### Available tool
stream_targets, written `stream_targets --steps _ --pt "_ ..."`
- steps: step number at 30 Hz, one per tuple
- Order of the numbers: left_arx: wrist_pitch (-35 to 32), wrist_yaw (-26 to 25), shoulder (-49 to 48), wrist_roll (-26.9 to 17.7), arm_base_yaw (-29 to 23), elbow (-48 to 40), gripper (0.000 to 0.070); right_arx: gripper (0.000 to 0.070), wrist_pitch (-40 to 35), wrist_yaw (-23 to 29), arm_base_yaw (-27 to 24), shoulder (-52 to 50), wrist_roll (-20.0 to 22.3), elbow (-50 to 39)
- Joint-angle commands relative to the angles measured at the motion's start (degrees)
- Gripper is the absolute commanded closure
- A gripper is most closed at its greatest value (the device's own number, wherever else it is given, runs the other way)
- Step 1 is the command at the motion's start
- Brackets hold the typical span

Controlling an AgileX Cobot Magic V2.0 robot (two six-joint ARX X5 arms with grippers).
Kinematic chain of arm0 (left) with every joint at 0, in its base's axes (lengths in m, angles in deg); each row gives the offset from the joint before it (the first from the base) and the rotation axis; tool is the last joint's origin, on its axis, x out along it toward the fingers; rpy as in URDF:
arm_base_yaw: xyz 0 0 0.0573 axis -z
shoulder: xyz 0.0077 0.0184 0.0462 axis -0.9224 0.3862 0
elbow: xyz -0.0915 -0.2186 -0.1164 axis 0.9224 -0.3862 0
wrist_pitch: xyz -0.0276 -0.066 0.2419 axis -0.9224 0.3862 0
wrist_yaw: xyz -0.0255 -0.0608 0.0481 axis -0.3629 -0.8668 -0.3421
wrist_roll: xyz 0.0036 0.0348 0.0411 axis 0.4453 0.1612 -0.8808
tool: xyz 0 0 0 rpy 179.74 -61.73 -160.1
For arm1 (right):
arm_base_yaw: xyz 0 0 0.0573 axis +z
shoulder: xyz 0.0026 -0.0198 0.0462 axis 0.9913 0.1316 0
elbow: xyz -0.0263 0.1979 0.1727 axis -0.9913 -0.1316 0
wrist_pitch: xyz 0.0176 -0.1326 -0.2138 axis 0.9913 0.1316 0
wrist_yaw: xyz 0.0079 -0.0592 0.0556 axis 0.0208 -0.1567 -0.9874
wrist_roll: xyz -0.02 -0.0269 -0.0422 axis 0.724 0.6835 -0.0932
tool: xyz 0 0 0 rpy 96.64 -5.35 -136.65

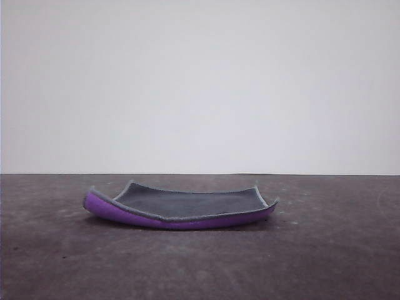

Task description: Fold clothes

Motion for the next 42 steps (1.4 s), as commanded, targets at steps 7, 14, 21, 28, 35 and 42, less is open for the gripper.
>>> stream_targets --steps 7,14,21,28,35,42 --pt "-0.5 0.0 0.1 1.1 0.0 -1.1 0.07 0.07 -0.6 -0.2 0.0 0.0 -8.0 -0.2" --pt "0.3 -1.6 0.1 5.4 0.0 -1.1 0.07 0.07 -0.6 -3.1 0.0 0.0 -10.6 -0.2" --pt "6.9 -1.6 0.2 5.3 0.1 2.6 0.07 0.07 -0.5 -3.1 0.1 0.1 -19.7 0.6" --pt "3.7 -1.3 4.0 11.7 0.9 10.6 0.0698 0.07 -0.2 -6.0 0.2 5.3 -23.3 8.8" --pt "1.9 -2.8 17.7 10.9 0.9 21.7 0.0699 0.07 4.5 -8.4 0.2 22.7 -19.4 23.8" --pt "8.4 -8.4 38.3 1.9 1.3 38.2 0.07 0.07 12.0 -8.5 0.2 44.4 -8.9 41.0"
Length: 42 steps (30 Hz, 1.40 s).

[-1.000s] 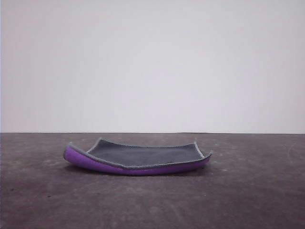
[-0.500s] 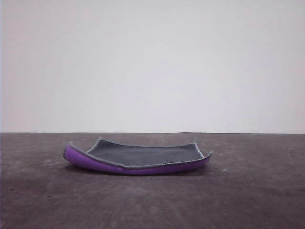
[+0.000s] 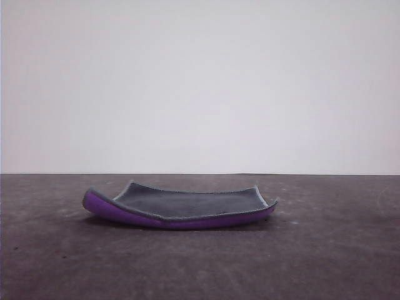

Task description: Fold clothes

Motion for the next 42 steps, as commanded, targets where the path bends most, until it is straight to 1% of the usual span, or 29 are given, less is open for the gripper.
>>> stream_targets --steps 1,4,7,9,10,14,16,20,22,23,24,26,27,28,31,34,39,42 --pt "2.2 -1.2 5.5 -5.7 0.2 4.2 0.07 0.07 2.0 -0.1 0.1 5.3 5.4 4.1" --pt "6.8 -4.2 13.9 -9.2 0.3 10.3 0.07 0.07 4.9 -1.6 0.1 12.4 9.4 10.0" --pt "8.5 -8.3 20.2 -11.2 0.3 13.9 0.07 0.07 4.9 -7.0 0.1 16.8 9.8 12.9" --pt "9.2 -11.4 23.5 -10.8 0.3 15.3 0.07 0.07 4.9 -8.5 0.0 18.8 9.7 13.9" --pt "9.6 -13.0 25.2 -10.5 0.3 16.1 0.07 0.07 4.9 -8.5 0.0 19.6 9.8 14.1" --pt "9.7 -16.8 29.5 -9.8 0.3 16.9 0.07 0.07 5.7 -9.1 0.1 21.7 9.8 14.2" --pt "9.7 -18.3 30.7 -9.7 0.3 16.9 0.07 0.07 6.5 -9.6 0.1 22.4 9.8 14.2" --pt "9.5 -18.8 31.4 -9.7 0.3 16.9 0.07 0.0691 6.6 -9.7 0.1 22.5 9.8 14.2" --pt "9.4 -19.2 31.4 -9.7 0.3 16.9 0.07 0.0629 6.6 -10.1 0.1 22.5 9.8 14.2" --pt "9.5 -19.4 31.4 -9.7 0.3 16.9 0.0676 0.0553 6.7 -10.6 0.1 22.5 9.7 14.2" --pt "9.5 -19.9 31.5 -9.6 0.3 16.9 0.0627 0.0477 6.6 -11.2 0.1 22.5 9.7 14.2" --pt "9.5 -21.2 31.7 -9.0 0.4 16.9 0.0479 0.0322 6.4 -12.8 0.1 22.6 9.7 14.2" --pt "9.4 -21.8 31.9 -8.5 0.4 16.9 0.0418 0.0257 6.2 -13.4 0.1 22.8 9.5 14.2" --pt "9.1 -22.3 32.3 -7.9 0.4 16.9 0.0374 0.0204 6.0 -13.7 0.1 23.0 9.1 14.2" --pt "8.8 -23.3 34.1 -7.7 0.4 16.9 0.0376 0.0201 4.3 -14.4 0.1 24.5 8.4 14.2" --pt "7.1 -26.0 36.8 -6.6 0.4 17.0 0.0376 0.0201 2.2 -16.3 0.2 27.3 6.3 14.2" --pt "0.6 -31.4 42.5 -3.7 0.5 17.2 0.0376 0.0201 -2.0 -18.7 1.8 33.6 5.5 14.2" --pt "-2.3 -34.3 46.8 -2.0 0.9 18.3 0.0376 0.0201 -5.9 -19.6 3.1 37.3 4.0 14.2"
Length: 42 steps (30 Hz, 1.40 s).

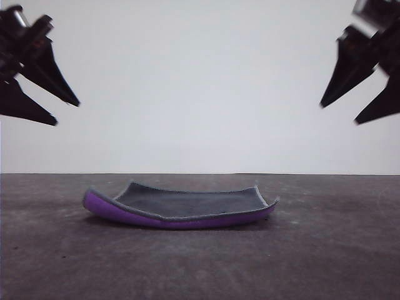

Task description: Fold clothes

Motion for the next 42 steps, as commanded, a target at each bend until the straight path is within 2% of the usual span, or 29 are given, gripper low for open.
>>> stream_targets --steps 1,4,10,16,22,29,35,42 --pt "-1.5 -1.1 3.0 1.7 0.4 2.1 0.0376 0.0201 -2.7 -1.0 0.7 2.3 -2.3 1.0" --pt "-1.8 -1.1 7.8 1.7 1.4 4.8 0.0376 0.0201 -7.2 -1.6 2.1 6.3 -4.7 1.1" --pt "-2.5 -1.0 17.7 1.5 2.8 12.6 0.0376 0.0201 -11.9 -2.5 4.5 14.6 -5.7 3.9" --pt "-1.1 -1.0 26.9 1.3 3.9 21.2 0.0376 0.0201 -12.0 -3.0 6.0 23.1 -7.1 11.3" --pt "-1.0 -1.0 33.6 1.2 4.3 25.8 0.0376 0.0201 -11.5 -3.8 6.3 29.0 -9.2 17.7" --pt "-1.2 -1.0 38.7 1.6 4.3 28.7 0.0376 0.0201 -11.7 -3.9 6.5 33.2 -9.8 20.7" --pt "-3.8 -0.9 39.4 1.6 4.9 28.8 0.0376 0.0201 -13.5 -3.8 6.6 35.7 -10.4 20.7" --pt "-6.1 3.0 39.6 1.5 6.2 28.8 0.0376 0.0201 -14.3 -4.2 6.9 38.5 -10.8 21.2"
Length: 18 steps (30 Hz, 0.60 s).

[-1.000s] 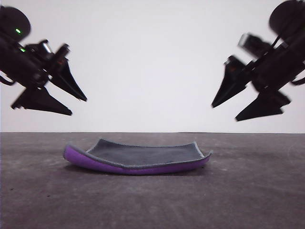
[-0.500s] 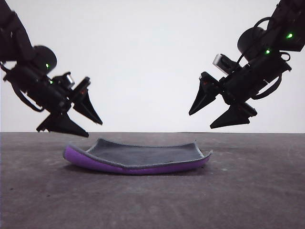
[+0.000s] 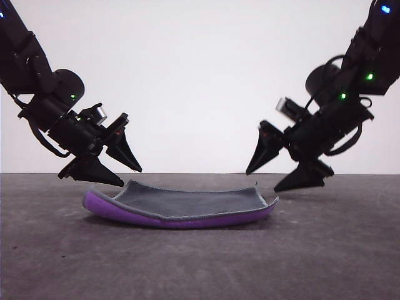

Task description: Fold clothes

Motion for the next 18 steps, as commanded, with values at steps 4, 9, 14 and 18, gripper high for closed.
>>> stream_targets --steps 4,9,14,18 --pt "-0.9 0.6 2.0 -0.2 0.4 1.4 0.0376 0.0201 -2.5 -0.5 1.2 1.6 -1.3 1.6" --pt "-0.6 0.6 3.5 0.1 0.4 1.4 0.0375 0.0202 -4.4 -1.3 2.8 2.5 -2.8 1.7" --pt "-0.6 0.6 4.3 0.0 0.4 1.4 0.0376 0.0202 -5.0 -0.5 3.5 3.5 -2.9 1.9" --pt "-1.7 0.6 4.4 -0.1 0.4 1.4 0.0376 0.0203 -5.2 0.7 3.6 3.6 -2.6 2.1"
